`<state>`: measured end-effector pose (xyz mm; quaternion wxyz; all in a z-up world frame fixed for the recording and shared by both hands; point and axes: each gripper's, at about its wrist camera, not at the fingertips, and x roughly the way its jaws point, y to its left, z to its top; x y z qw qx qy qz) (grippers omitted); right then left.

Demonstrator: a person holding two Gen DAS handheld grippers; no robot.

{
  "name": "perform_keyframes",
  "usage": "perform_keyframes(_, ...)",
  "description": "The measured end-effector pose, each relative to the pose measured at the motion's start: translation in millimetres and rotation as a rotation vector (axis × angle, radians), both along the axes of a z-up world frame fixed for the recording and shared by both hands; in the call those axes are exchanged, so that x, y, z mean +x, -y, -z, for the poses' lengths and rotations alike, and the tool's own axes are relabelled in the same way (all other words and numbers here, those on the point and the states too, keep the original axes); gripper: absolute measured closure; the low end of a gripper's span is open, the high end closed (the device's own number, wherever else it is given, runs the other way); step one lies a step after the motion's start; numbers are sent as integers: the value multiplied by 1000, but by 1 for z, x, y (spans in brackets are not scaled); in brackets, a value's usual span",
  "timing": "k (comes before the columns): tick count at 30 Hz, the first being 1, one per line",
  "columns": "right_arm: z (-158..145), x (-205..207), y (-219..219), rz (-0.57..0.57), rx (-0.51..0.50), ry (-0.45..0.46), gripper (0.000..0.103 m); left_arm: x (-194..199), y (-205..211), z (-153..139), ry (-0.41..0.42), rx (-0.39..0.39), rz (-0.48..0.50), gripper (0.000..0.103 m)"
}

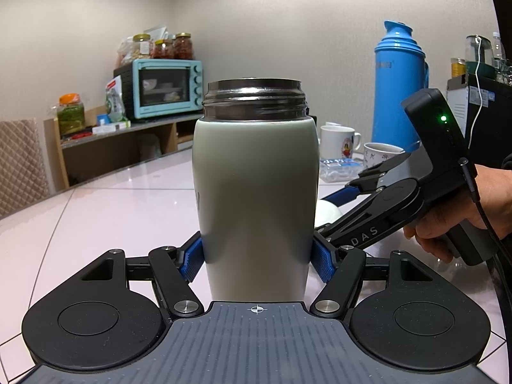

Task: Unscrew bottle cap and pour
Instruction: 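Lower the white cap onto the table beside the bottle with the right gripper, then open the right gripper and withdraw it from the cap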

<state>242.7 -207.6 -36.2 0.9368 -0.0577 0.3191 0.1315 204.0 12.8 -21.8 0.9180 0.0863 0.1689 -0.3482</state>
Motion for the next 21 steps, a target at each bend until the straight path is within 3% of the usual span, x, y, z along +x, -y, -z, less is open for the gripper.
perform_keyframes(21, -28, -30, 14, 36, 61, 78, 15, -6, 18, -2, 3, 44, -133, 30)
